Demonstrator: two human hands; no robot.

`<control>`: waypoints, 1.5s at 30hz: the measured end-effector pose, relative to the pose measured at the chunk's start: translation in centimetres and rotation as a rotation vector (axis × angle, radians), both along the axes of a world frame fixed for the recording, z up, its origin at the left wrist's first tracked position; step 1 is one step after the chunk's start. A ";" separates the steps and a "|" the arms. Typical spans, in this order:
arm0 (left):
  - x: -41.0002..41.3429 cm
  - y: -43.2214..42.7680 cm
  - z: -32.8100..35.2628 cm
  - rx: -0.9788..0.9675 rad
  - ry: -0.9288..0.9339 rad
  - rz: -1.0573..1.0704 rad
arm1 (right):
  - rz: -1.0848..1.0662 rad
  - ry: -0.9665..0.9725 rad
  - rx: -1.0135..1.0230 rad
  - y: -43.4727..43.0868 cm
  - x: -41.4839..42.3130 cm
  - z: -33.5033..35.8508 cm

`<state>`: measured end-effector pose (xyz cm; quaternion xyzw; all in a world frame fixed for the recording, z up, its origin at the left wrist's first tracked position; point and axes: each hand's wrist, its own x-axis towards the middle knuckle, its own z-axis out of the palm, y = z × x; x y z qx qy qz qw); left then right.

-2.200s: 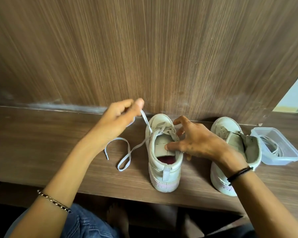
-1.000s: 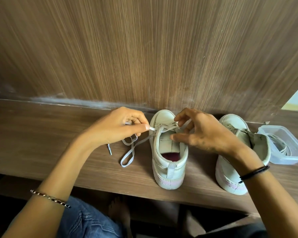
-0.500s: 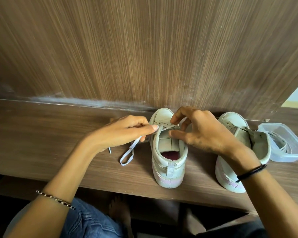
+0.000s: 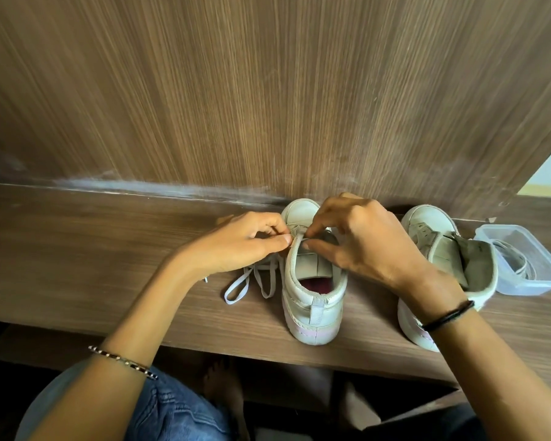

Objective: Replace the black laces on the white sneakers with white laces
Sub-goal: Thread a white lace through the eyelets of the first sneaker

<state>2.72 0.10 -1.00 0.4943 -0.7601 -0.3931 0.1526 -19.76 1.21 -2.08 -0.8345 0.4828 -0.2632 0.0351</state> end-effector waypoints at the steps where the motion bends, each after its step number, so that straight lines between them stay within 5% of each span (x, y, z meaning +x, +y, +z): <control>1: -0.3 0.0 -0.1 0.002 0.010 0.007 | -0.008 0.018 -0.008 0.0 0.0 -0.1; 12: -0.8 0.0 0.7 0.016 0.111 0.099 | 0.016 -0.002 -0.001 -0.1 -0.2 0.1; 19: -0.6 -0.1 0.7 0.134 0.165 0.150 | -0.061 -0.113 0.258 -0.1 -1.2 0.5; 29: -0.3 -0.3 0.3 0.153 0.166 0.248 | -0.040 -0.156 0.323 0.2 -1.0 1.1; 40: 0.3 0.1 0.9 0.240 0.054 0.046 | -0.001 -0.102 0.269 0.0 -1.0 1.0; 45: 1.1 -1.0 0.2 0.199 -0.066 0.141 | -0.015 -0.070 0.246 0.0 -1.2 0.8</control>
